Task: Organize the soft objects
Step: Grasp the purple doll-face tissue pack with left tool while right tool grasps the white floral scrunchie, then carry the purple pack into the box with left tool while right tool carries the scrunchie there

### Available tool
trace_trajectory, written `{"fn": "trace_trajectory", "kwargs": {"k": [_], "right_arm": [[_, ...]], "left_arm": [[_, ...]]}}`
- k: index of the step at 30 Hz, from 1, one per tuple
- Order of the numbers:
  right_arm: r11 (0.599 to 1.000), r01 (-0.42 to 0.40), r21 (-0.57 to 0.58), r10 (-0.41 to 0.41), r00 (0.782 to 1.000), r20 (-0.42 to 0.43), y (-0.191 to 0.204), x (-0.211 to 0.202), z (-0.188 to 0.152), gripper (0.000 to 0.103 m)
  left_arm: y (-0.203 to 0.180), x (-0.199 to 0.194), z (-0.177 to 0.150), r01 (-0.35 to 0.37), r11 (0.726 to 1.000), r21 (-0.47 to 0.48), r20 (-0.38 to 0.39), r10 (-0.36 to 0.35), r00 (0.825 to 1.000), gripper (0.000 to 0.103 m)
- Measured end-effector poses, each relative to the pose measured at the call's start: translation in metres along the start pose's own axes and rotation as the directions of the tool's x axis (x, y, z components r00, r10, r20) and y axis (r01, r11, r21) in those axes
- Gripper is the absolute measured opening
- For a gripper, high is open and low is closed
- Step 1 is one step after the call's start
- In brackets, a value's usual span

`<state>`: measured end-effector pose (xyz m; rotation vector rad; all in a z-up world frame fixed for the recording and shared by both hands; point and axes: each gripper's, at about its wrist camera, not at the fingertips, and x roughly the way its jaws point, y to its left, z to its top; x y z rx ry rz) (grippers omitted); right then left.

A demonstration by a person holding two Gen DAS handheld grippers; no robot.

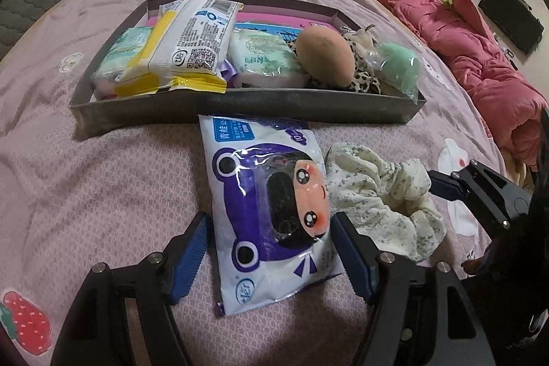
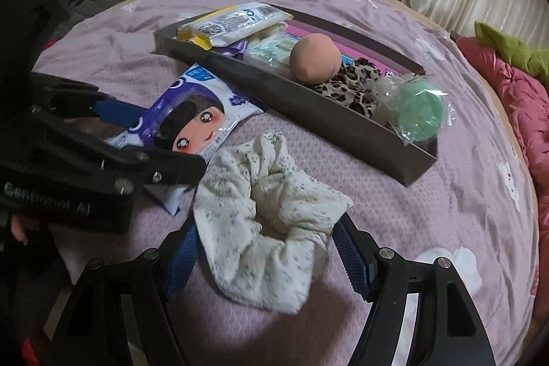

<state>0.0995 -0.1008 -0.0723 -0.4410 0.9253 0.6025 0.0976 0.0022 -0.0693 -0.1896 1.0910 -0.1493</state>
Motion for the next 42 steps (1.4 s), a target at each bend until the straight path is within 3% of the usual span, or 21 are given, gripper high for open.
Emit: {"fn": "trace_trajectory", "kwargs": {"k": [11, 16, 23, 35, 42], "right_arm": [[1.000, -0.003, 0.026, 0.003, 1.000, -0.011, -0.011, 0.011, 0.008, 0.072], [0.999, 0.031, 0.013, -0.031, 0.999, -0.018, -0.017, 0.009, 0.010, 0.053], [0.998, 0.047, 0.050, -0.048, 0.999, 0.017, -0.026, -0.001, 0.010, 0.036], [0.991, -0.017, 0.132, 0.009, 0.998, 0.065, -0.040, -0.013, 0.016, 0.033], [0.989, -0.051, 0.137, 0.035, 0.992, 0.123, -0.038, -0.029, 0.019, 0.033]], "left_arm": [[-0.005, 0.014, 0.007, -0.036, 0.999, 0.032, 0.011, 0.036, 0.999, 0.074], [-0.008, 0.018, 0.007, -0.050, 0.998, 0.044, 0.015, 0.049, 0.999, 0.076], [-0.006, 0.018, 0.007, -0.055, 0.998, 0.021, 0.028, 0.054, 0.998, 0.075], [-0.001, 0.008, 0.009, -0.034, 0.999, 0.015, 0.031, 0.033, 0.999, 0.049], [-0.010, -0.008, 0.007, 0.020, 0.999, 0.030, 0.042, -0.021, 0.999, 0.044]]}}
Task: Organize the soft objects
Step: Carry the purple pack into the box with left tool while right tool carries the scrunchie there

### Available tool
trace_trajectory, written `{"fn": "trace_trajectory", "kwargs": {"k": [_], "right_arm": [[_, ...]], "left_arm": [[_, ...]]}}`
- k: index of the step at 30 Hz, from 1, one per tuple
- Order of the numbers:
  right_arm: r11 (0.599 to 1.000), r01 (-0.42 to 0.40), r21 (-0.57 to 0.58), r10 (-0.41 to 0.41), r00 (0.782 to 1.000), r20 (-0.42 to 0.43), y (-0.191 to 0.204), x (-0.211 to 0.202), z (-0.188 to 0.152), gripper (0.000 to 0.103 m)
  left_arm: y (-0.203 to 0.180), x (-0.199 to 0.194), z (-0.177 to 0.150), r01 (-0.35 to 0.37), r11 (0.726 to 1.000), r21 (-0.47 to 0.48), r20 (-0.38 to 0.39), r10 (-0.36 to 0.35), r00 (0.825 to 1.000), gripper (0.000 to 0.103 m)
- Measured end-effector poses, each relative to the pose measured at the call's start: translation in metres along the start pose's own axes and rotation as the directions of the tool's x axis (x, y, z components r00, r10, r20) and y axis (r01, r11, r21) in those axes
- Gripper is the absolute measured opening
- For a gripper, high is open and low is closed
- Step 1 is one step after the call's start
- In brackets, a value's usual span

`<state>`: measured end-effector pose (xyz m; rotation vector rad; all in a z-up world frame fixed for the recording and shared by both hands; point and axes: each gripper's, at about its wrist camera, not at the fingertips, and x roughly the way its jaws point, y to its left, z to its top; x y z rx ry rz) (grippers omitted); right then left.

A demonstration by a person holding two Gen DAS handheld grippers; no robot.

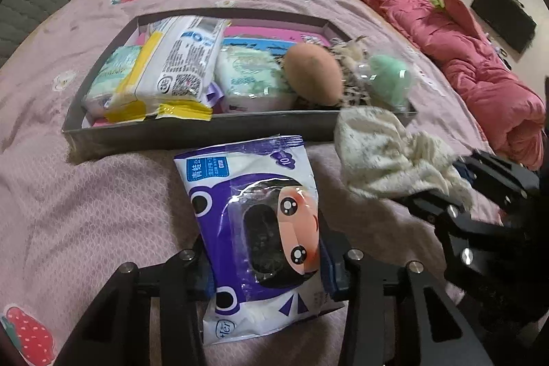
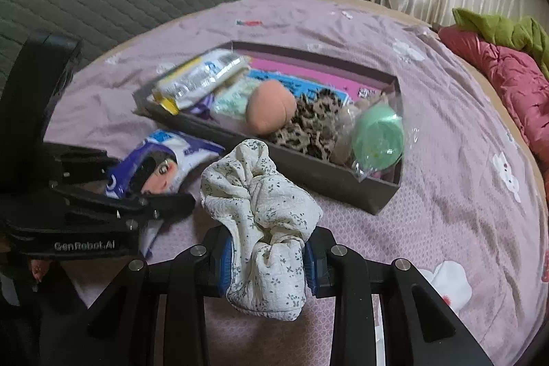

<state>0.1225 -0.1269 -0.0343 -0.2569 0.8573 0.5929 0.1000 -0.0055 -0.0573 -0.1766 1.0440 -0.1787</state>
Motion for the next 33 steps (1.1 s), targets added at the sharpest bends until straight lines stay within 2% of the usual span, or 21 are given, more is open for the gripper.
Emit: {"fn": "trace_trajectory", "kwargs": {"k": [4, 12, 18, 33], "right_arm": [[1.000, -0.008, 0.016, 0.008, 0.999, 0.038, -0.002, -0.010, 0.002, 0.033], [0.998, -0.005, 0.070, -0.002, 0.994, 0.110, -0.010, -0.024, 0.012, 0.033], [0.990, -0.019, 0.138, -0.001, 0.989, 0.147, -0.023, -0.028, 0.023, 0.033], [0.986, -0.001, 0.169, -0.034, 0.977, 0.209, -0.034, -0.027, 0.052, 0.033]], "left_arm": [[-0.007, -0.011, -0.001, 0.012, 1.000, 0.022, 0.030, -0.013, 0.999, 0.044], [-0.009, -0.037, 0.010, -0.012, 0.999, 0.052, 0.161, 0.003, 0.987, 0.044], [-0.006, -0.042, 0.029, -0.032, 0.998, 0.051, 0.207, 0.021, 0.978, 0.044], [0.013, -0.039, 0.071, -0.068, 0.998, -0.011, 0.290, 0.068, 0.955, 0.044]]}}
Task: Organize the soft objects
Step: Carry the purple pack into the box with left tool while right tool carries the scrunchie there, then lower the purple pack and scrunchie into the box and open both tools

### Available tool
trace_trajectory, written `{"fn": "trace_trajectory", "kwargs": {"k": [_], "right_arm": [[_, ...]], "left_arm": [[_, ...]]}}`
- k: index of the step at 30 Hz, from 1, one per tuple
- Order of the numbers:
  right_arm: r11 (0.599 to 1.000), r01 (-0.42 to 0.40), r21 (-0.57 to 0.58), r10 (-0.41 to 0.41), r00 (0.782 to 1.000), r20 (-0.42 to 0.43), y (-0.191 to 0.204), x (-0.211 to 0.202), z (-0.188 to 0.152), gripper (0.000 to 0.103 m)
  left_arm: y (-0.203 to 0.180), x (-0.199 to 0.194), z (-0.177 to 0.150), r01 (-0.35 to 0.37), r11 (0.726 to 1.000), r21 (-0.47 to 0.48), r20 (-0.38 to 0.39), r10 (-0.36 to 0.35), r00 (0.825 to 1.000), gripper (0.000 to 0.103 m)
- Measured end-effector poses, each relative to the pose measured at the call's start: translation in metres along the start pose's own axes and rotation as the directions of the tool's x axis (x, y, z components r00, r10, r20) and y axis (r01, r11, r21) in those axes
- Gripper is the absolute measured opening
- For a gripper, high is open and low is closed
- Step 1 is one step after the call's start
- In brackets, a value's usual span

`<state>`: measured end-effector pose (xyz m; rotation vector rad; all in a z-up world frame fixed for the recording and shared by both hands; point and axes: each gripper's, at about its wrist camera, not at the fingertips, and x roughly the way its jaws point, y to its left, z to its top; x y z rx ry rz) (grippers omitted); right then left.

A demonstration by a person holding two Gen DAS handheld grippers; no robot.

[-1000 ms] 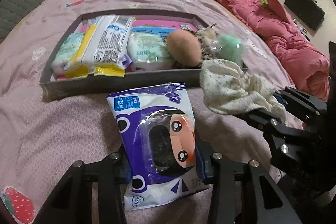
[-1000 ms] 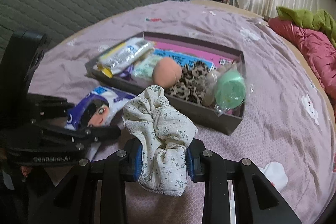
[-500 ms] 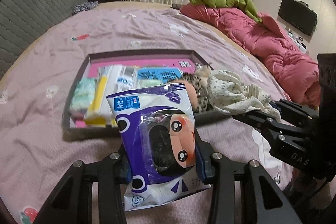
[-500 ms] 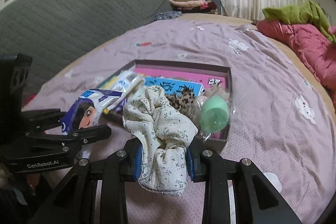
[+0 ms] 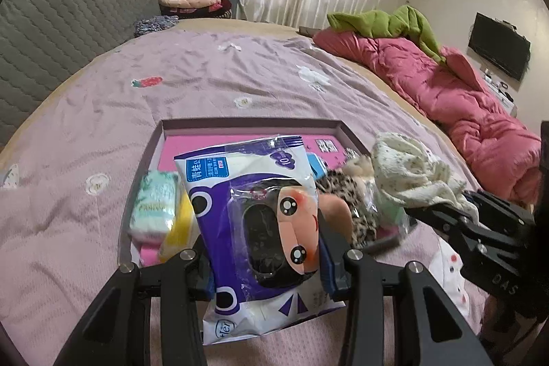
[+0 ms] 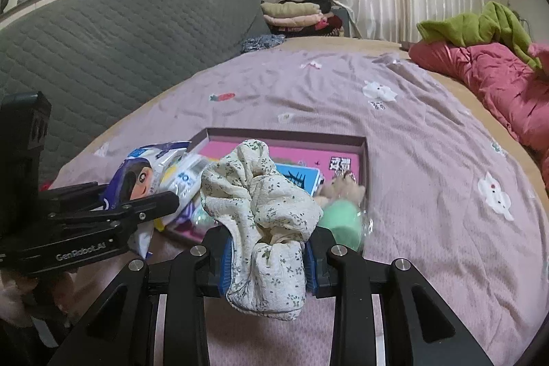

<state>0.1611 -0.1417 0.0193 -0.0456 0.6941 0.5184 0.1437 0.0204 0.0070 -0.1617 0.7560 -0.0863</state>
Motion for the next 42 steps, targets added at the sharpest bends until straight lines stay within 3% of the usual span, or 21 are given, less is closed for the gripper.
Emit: {"fn": "trace_trajectory", "kwargs": {"k": [28, 34, 42], "right_arm": [[0.998, 0.054, 0.028, -0.055, 0.997, 0.056, -0.021, 0.033, 0.032, 0.035], [0.999, 0.041, 0.014, -0.040, 0.999, -0.025, -0.019, 0.052, 0.029, 0.035], [0.992, 0.100, -0.075, -0.109, 0.985, -0.132, -0.008, 0.083, 0.012, 0.035]], "left_arm": [[0.006, 0.045, 0.020, -0.026, 1.000, 0.016, -0.040, 0.027, 0.999, 0.044], [0.001, 0.049, 0.018, -0.039, 0.997, 0.062, -0.049, 0.042, 0.998, 0.044], [-0.008, 0.053, 0.015, -0.055, 0.991, 0.123, -0.050, 0.061, 0.997, 0.045]]}}
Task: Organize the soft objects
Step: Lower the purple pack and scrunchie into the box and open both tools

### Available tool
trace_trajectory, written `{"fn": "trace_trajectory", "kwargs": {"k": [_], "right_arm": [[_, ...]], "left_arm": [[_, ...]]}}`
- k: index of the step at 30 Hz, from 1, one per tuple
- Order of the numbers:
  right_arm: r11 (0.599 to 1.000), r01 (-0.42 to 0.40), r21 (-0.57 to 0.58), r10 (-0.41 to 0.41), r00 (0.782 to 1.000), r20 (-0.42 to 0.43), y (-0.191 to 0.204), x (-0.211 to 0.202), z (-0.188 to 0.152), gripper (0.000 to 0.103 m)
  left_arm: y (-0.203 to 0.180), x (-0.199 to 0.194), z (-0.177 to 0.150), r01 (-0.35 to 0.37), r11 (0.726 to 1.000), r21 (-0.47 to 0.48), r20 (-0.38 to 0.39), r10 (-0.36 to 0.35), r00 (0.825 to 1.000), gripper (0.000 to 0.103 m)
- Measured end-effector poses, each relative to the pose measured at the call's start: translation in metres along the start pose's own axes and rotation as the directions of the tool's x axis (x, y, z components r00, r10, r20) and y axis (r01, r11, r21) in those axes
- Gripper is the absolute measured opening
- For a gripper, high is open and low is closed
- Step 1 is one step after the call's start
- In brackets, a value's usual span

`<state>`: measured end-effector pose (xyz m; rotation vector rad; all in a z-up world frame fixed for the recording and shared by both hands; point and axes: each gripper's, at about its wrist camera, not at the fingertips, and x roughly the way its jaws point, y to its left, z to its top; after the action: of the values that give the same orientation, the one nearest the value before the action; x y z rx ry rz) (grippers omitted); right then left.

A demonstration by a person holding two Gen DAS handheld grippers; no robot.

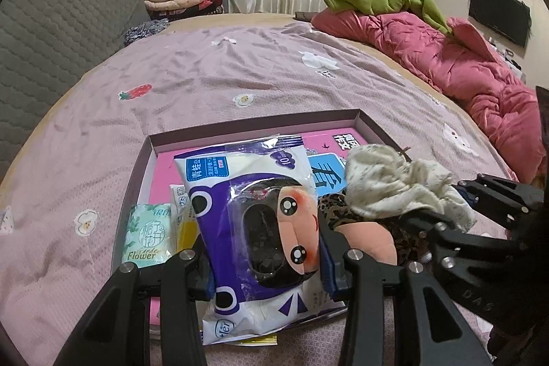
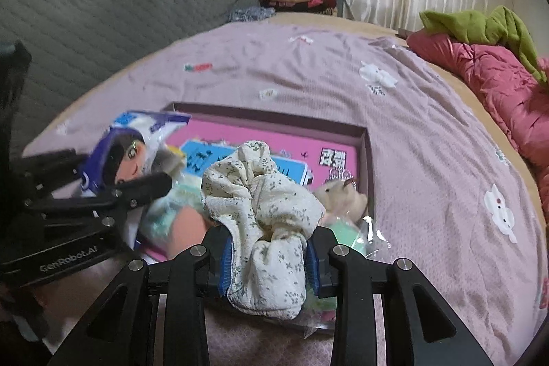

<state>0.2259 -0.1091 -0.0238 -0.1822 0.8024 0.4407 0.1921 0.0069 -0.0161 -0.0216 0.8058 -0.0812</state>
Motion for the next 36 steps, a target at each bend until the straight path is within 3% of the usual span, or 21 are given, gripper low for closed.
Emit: {"fn": "trace_trajectory", "kwargs": {"k": [8, 13, 26, 36], "right_arm": [[1.000, 0.014, -0.018, -0.014, 1.000, 0.008, 0.004, 0.001, -0.001, 0.051], [0.998, 0.046, -0.036, -0.044, 0.998, 0.053, 0.004, -0.013, 0.002, 0.070], [0.995, 0.074, -0.060, -0.065, 0.988, 0.137, 0.004, -0.038, 0.004, 0.072], [0.997, 0.066, -0.036, -0.058, 0.982, 0.177, 0.001, -0.050, 0.005, 0.073]], "left_arm": [[-0.003, -0.001, -0.001, 0.049, 0.999, 0.001, 0.004, -0.049, 0.999, 0.045], [-0.003, 0.002, 0.000, 0.057, 0.998, 0.007, -0.007, -0.056, 0.998, 0.045], [-0.016, 0.010, -0.003, 0.041, 0.994, 0.099, -0.021, -0.039, 0.999, 0.048], [0.005, 0.006, 0.001, 0.167, 0.985, -0.032, -0.013, -0.168, 0.986, 0.061]]}}
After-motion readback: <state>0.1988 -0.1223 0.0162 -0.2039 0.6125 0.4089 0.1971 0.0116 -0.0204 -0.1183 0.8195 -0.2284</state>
